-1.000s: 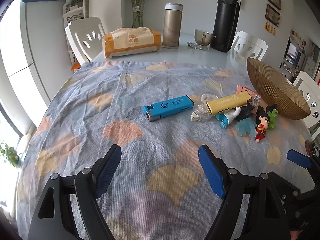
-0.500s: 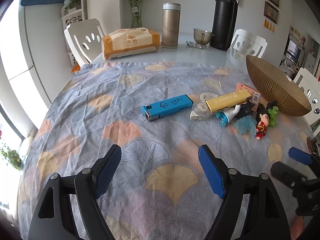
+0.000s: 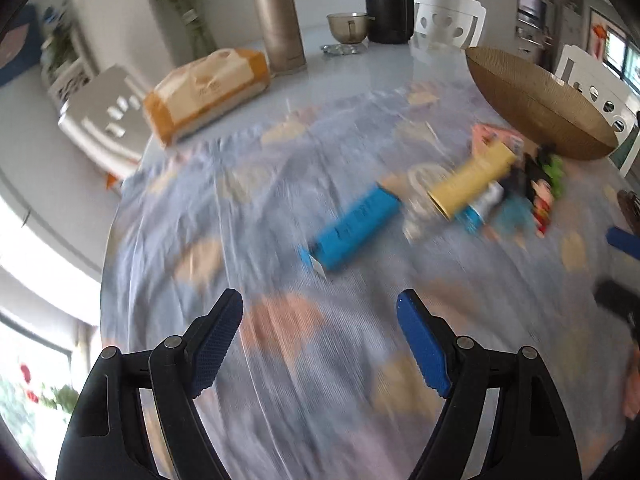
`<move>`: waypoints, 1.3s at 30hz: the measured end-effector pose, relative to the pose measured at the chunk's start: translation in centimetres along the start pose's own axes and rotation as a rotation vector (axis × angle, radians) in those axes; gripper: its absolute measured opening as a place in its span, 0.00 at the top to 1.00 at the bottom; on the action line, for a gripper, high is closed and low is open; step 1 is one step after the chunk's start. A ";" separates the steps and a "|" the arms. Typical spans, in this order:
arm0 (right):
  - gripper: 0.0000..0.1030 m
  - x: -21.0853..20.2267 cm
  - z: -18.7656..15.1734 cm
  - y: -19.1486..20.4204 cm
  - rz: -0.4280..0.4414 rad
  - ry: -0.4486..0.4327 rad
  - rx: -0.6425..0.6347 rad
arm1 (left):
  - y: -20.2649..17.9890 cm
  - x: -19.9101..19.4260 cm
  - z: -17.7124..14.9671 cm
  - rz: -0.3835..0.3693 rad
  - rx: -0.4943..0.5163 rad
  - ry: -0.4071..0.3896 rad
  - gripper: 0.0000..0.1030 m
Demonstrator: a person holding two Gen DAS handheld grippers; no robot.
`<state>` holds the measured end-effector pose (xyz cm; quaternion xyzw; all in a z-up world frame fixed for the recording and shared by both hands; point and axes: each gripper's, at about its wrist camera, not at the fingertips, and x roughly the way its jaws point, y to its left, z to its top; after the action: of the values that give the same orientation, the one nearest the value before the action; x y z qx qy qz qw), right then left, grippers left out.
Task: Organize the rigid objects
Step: 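Lower the left gripper onto the blue stick and close it, then grasp the yellow stick with the right gripper while the left gripper holds the blue stick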
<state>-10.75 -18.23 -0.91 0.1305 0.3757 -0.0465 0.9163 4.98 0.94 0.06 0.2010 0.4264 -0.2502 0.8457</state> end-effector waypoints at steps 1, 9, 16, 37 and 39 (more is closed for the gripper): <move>0.00 0.0 0.0 0.1 0.003 0.000 -0.009 | 0.4 0.9 0.6 -0.021 0.002 0.006 0.24; 0.17 1.6 0.6 0.9 0.071 0.106 -0.048 | 0.3 5.0 3.1 -0.191 0.064 0.020 0.26; 0.24 2.6 4.2 1.4 0.133 0.143 0.002 | -0.8 3.6 2.4 -0.193 0.062 -0.017 0.78; 0.50 2.9 5.1 7.6 0.433 0.263 -0.307 | 3.2 0.9 -2.4 -0.205 -0.328 -0.067 0.79; 0.50 3.2 5.3 7.9 0.303 0.224 -0.352 | 2.8 0.9 -2.4 -0.184 -0.311 -0.066 0.79</move>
<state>-3.45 -12.05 2.03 0.0280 0.4534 0.1725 0.8740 5.61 4.29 -1.65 0.0197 0.4486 -0.2641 0.8536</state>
